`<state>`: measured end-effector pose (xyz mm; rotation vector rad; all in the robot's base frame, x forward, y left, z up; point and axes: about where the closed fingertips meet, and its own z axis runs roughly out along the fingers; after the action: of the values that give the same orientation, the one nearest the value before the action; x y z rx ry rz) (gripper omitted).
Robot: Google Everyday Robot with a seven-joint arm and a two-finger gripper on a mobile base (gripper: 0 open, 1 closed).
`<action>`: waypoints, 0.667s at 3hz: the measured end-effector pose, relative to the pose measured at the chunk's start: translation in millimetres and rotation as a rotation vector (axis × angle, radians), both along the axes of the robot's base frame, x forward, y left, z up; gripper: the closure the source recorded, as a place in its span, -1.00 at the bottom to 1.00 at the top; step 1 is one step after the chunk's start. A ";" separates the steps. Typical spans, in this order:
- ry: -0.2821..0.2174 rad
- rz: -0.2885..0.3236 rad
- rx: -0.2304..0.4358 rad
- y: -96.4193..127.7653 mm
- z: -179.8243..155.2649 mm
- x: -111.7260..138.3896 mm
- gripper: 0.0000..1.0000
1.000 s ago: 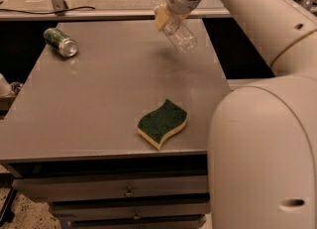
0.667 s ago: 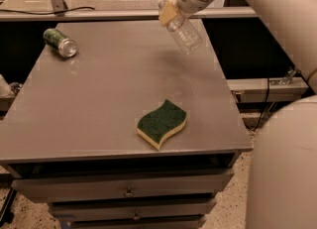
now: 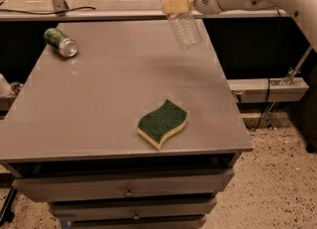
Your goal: Place water bottle upright
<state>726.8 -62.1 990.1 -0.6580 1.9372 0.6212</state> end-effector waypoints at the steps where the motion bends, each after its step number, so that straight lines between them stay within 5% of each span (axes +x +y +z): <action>1: -0.134 0.045 0.127 4.1 21.3 -6.0 1.00; 2: -0.263 0.089 0.212 17.2 32.0 -10.4 1.00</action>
Offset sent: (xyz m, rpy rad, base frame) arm -0.0249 0.0389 0.0503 0.2762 -0.4993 0.1768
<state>716.4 -44.9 1022.1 -0.6583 1.5810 0.7444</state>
